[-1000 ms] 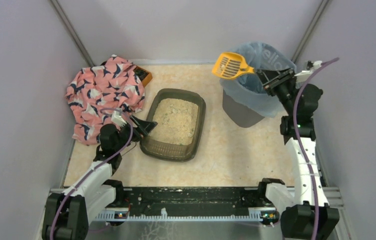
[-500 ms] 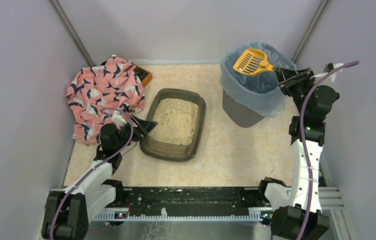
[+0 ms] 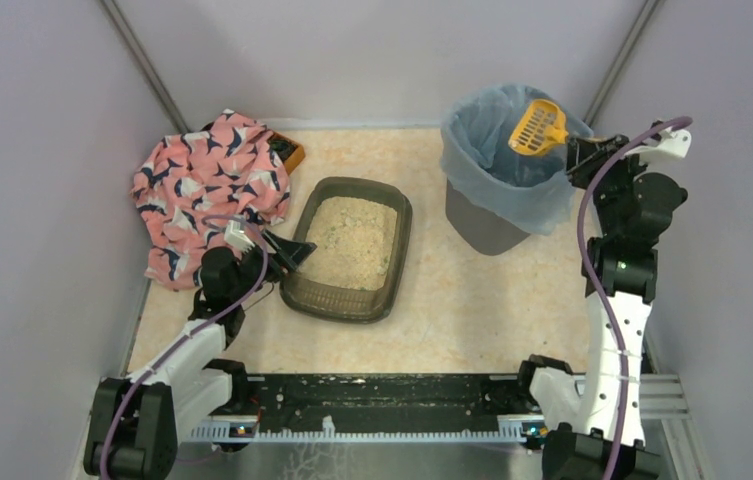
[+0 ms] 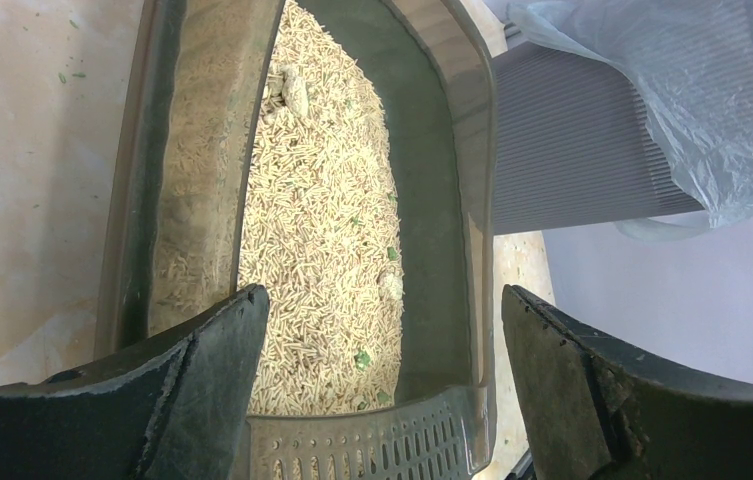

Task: Clean the litter box

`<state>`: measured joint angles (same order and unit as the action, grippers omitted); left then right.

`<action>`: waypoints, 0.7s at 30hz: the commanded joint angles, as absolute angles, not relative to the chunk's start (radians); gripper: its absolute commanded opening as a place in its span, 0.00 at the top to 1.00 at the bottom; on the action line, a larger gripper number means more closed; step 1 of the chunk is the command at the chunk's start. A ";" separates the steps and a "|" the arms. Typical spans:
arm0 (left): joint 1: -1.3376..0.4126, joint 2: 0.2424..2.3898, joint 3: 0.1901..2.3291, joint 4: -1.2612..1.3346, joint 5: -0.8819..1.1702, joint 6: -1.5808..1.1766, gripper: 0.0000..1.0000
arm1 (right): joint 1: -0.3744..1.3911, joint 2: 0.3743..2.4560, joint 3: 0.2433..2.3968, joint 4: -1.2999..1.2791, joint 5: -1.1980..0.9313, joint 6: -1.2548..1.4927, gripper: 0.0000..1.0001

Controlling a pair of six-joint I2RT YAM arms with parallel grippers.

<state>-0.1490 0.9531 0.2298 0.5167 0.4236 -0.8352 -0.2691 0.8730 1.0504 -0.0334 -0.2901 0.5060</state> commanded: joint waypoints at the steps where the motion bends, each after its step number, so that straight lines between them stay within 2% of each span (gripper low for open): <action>1: -0.152 0.963 0.242 0.537 0.446 -0.833 0.08 | -0.206 0.836 1.120 -0.053 -0.184 0.256 1.00; 11: -0.152 0.973 0.244 0.547 0.457 -0.841 0.09 | -0.015 0.854 1.187 -0.154 0.023 -0.075 1.00; 15: -0.152 0.970 0.244 0.548 0.454 -0.842 0.09 | -0.009 0.837 1.179 -0.132 0.055 -0.022 1.00; 21: -0.152 0.970 0.261 0.549 0.466 -0.845 0.08 | -0.011 0.805 1.282 -0.134 -0.104 0.135 1.00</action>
<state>-0.1490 0.9684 0.2317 0.5350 0.4389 -0.8391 -0.0151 0.8513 1.1625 -0.1925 -0.0250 0.0429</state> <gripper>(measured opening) 0.917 0.199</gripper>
